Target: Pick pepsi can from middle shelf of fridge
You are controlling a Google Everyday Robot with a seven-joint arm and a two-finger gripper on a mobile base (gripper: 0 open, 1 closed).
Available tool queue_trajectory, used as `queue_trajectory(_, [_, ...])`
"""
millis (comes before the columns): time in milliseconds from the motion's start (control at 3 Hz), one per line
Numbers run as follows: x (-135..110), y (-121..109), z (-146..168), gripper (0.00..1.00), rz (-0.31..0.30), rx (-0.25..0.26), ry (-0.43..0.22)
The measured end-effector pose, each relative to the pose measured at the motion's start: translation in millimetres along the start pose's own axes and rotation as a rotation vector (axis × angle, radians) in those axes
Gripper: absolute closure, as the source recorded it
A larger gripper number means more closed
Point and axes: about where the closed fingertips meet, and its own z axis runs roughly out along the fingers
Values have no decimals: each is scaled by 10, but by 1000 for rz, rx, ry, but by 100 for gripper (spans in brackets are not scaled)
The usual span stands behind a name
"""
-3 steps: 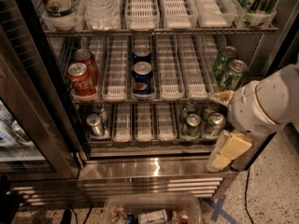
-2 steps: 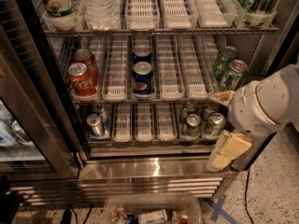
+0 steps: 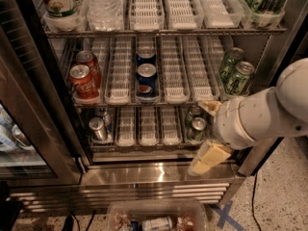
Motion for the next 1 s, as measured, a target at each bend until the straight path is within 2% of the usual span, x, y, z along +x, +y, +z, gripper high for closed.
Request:
queue_trajectory(333, [-503, -340, 665, 0, -56, 107, -143])
queue_trajectory(667, [-502, -296, 643, 0, -51, 111, -140])
queue_trajectory(1000, [-478, -234, 748, 0, 6, 149, -188])
